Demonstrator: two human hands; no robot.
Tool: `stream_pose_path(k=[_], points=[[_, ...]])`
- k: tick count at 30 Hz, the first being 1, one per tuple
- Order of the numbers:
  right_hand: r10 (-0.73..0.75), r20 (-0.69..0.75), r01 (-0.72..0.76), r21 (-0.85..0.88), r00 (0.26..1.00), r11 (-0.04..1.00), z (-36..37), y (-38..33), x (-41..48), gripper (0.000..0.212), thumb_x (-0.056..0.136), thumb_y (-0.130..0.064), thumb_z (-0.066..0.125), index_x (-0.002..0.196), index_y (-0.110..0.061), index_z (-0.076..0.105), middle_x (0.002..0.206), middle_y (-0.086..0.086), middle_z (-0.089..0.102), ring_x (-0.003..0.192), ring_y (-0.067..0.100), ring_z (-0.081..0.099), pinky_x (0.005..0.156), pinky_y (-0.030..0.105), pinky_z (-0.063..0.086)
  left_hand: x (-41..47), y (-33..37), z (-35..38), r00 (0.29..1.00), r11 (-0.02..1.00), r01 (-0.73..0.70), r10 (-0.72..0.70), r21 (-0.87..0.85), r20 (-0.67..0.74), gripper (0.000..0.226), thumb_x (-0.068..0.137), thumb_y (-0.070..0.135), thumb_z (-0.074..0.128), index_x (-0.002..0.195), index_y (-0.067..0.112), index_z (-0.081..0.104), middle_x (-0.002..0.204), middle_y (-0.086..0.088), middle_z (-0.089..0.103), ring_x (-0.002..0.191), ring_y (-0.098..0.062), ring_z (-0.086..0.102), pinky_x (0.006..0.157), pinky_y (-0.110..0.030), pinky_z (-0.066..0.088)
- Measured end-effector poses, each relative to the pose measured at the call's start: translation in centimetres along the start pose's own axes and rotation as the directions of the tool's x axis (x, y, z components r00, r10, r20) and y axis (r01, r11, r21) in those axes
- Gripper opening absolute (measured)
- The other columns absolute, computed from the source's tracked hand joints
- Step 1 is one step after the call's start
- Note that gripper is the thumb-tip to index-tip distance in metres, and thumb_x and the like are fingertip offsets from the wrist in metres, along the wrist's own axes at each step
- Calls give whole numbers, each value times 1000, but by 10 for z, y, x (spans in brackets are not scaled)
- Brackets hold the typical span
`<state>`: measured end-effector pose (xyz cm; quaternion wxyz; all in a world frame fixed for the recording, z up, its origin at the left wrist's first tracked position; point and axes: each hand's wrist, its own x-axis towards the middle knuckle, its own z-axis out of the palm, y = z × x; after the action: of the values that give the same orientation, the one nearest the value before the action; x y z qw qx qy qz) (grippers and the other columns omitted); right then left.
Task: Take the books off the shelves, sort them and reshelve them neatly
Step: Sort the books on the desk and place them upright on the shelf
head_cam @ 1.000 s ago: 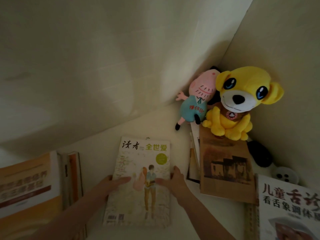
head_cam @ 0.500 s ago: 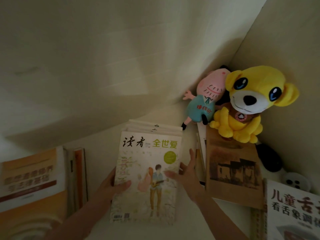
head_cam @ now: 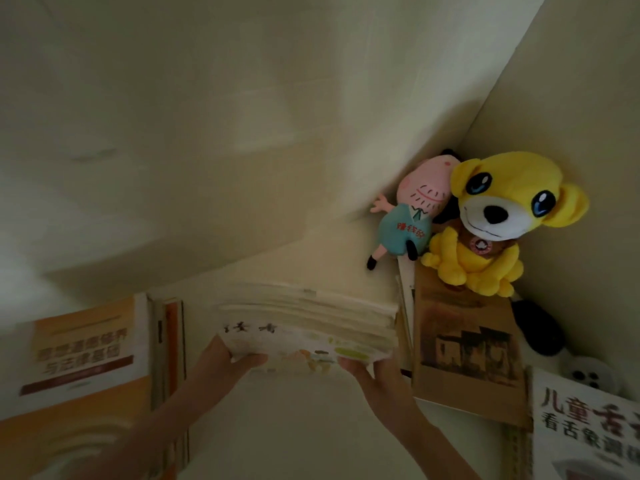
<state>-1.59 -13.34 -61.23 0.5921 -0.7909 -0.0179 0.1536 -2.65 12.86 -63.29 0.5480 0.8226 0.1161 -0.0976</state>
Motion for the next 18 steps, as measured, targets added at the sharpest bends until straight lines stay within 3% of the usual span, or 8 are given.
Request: stream_pose_path(k=[3,5,7,8,10,13,15,18], points=[[19,62,-13,-90,998,996,1,5,-8,40,91,-20,63,126,-9,47,121,-18,55,108,-25,44,87,-6,29,-10,6,5,997,997,-68,67,27,34,56,69,24,82,77,73,57,82,44,61,83,20,58,73,-2,45],[62,110,-49,-117,992,992,-1,-4,-9,51,85,-48,63,118,-11,52,119,-2,55,101,-28,46,84,-6,31,-15,17,4,988,988,-153,153,-6,9,61,62,20,83,99,63,60,96,44,59,94,20,55,79,0,42],[90,157,-56,-209,983,976,-4,-11,-9,35,76,-60,55,81,-28,41,78,-4,45,70,-31,48,66,-4,35,-14,26,4,959,960,-277,272,-45,-84,82,57,6,81,126,33,47,118,40,52,113,16,48,94,-2,36],[108,180,-62,-245,978,968,-5,-14,-7,36,78,-53,57,75,-30,30,71,-10,29,62,-32,44,61,-2,35,-14,30,4,952,954,-297,292,-46,-94,91,55,-3,81,130,31,40,121,42,49,115,18,45,95,-1,34],[116,168,-81,-198,979,977,-6,-10,-5,26,87,-30,64,93,-18,41,83,-13,36,77,-32,47,64,-6,33,-16,39,5,951,961,-278,276,5,-138,102,57,-11,82,120,59,44,108,52,48,105,28,44,87,5,33],[66,115,-62,-33,991,998,2,-11,-3,73,89,-7,63,137,-17,9,123,-26,33,113,-28,38,80,-9,28,-19,48,14,967,982,-188,184,-6,-178,108,66,-18,73,73,85,40,74,58,46,79,35,46,69,8,35],[65,84,-69,43,994,997,10,-8,-1,72,92,-8,58,137,-24,3,127,-23,36,111,-27,41,82,-7,30,-17,41,17,984,991,-116,106,-60,-143,104,71,-18,68,65,82,42,68,54,50,74,31,50,67,2,41],[34,21,-35,52,999,998,12,-2,5,56,97,-4,47,133,-25,11,127,-19,39,106,-32,39,85,-7,30,-8,22,7,992,993,-69,58,-93,-113,60,72,-6,73,91,51,69,86,25,70,86,10,63,82,-25,51]])
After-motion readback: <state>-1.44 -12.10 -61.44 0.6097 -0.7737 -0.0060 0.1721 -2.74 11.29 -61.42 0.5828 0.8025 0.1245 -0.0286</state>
